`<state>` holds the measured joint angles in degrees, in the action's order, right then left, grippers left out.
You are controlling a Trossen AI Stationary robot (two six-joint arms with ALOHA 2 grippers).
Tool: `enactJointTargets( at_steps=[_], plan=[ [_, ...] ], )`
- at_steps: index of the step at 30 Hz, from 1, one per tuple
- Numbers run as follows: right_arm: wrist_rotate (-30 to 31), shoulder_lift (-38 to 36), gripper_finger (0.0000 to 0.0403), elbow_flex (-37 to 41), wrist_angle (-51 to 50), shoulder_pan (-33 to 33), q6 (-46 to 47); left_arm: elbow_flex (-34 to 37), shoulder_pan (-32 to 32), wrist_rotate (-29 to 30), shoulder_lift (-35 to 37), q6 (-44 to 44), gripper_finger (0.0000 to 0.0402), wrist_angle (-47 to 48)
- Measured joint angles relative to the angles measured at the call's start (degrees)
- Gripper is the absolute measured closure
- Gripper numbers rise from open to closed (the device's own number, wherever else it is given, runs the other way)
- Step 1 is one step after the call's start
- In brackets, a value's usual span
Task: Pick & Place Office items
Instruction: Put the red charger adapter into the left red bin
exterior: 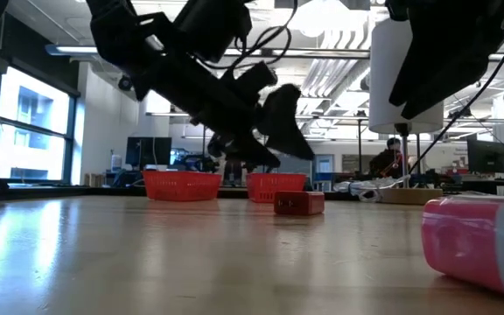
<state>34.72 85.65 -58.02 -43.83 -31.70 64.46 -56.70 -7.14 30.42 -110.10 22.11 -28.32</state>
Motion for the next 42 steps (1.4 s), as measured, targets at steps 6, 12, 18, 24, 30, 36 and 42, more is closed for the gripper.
enactJointTargets(
  at_steps=[6, 12, 18, 24, 30, 36, 42],
  plan=[
    [0.32, 0.0, 0.0105, 0.0, 0.07, 0.02, -0.17, 0.12, -0.22, -0.14, -2.64, 1.77, 0.0046, -2.0],
    [0.34, 0.0, 0.0105, 0.0, 0.31, -0.1, -0.19, 0.12, -2.09, -0.27, -4.31, 1.94, 0.0046, -5.55],
    [0.33, 0.0, 0.0105, 0.0, 0.46, -0.2, -0.21, 0.08, -3.04, 0.49, -4.29, 1.94, 0.0046, -6.07],
    [0.33, 0.0, 0.0105, 0.0, 0.92, -0.2, -0.21, 0.1, -3.12, 3.03, -4.29, 1.68, 0.0046, -5.16],
    [0.32, 0.0, 0.0105, 0.0, 1.01, -0.2, -0.22, 0.08, -3.84, 3.1, -4.29, 2.05, 0.0046, -5.14],
    [0.31, 0.0, 0.0105, -0.02, 1.2, -0.2, -0.23, 0.11, -4.59, 5.47, -5.06, 1.8, 0.0046, -3.63],
    [0.29, 0.0, 0.0105, -0.03, 1.25, -0.34, -0.26, 0.1, -5.07, 6.4, -5.95, 1.94, 0.0046, -6.37]
  ],
)
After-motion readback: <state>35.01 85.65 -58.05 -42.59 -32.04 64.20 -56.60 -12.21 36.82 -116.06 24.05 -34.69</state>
